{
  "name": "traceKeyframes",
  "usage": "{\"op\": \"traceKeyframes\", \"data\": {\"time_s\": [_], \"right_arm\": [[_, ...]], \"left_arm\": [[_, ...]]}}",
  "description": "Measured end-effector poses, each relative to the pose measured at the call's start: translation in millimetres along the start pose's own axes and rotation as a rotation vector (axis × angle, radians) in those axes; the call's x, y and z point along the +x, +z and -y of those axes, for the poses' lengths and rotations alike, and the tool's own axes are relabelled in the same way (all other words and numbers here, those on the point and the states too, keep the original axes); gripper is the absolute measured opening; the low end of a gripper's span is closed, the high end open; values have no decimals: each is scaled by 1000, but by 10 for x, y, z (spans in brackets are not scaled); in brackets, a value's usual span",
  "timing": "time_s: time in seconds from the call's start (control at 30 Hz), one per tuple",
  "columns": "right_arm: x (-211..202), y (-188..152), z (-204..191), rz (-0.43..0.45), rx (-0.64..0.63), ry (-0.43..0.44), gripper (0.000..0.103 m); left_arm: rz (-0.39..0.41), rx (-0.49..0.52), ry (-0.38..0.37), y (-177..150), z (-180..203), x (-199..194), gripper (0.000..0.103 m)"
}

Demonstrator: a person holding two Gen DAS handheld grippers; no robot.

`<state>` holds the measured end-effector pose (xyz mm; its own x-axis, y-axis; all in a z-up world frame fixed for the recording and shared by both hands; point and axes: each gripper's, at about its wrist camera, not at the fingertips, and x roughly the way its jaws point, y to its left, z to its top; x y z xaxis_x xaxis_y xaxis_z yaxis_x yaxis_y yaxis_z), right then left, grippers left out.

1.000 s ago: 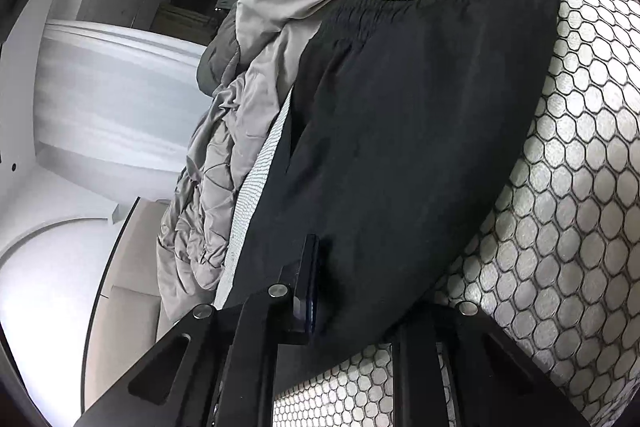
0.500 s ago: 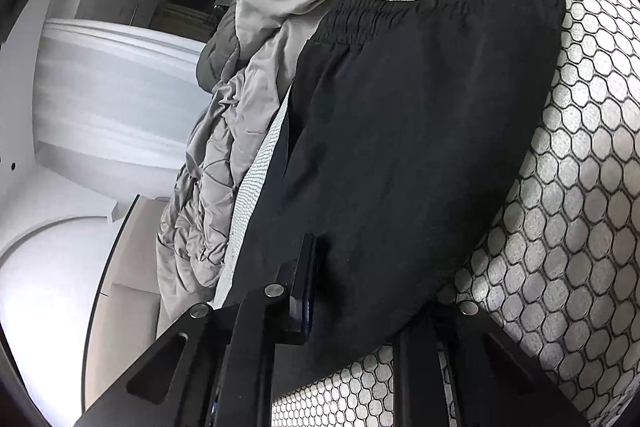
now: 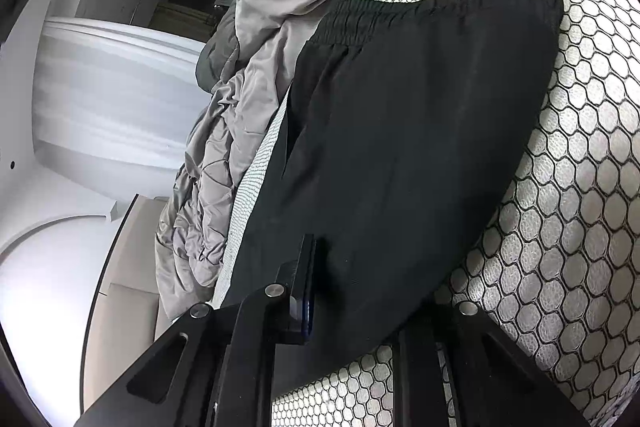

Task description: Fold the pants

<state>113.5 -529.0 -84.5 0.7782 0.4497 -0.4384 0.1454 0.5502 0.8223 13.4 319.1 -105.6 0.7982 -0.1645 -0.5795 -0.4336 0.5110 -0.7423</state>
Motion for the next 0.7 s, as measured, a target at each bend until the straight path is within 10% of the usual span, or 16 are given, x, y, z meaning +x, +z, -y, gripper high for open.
{"op": "traceKeyframes", "data": {"time_s": [0.43, 0.7], "right_arm": [[-134, -33, 93, -16, 18, 38, 16], [-743, 155, 482, 155, 126, -3, 16]], "left_arm": [[49, 77, 68, 44, 14, -101, 19], [42, 123, 76, -110, 182, -165, 20]]}}
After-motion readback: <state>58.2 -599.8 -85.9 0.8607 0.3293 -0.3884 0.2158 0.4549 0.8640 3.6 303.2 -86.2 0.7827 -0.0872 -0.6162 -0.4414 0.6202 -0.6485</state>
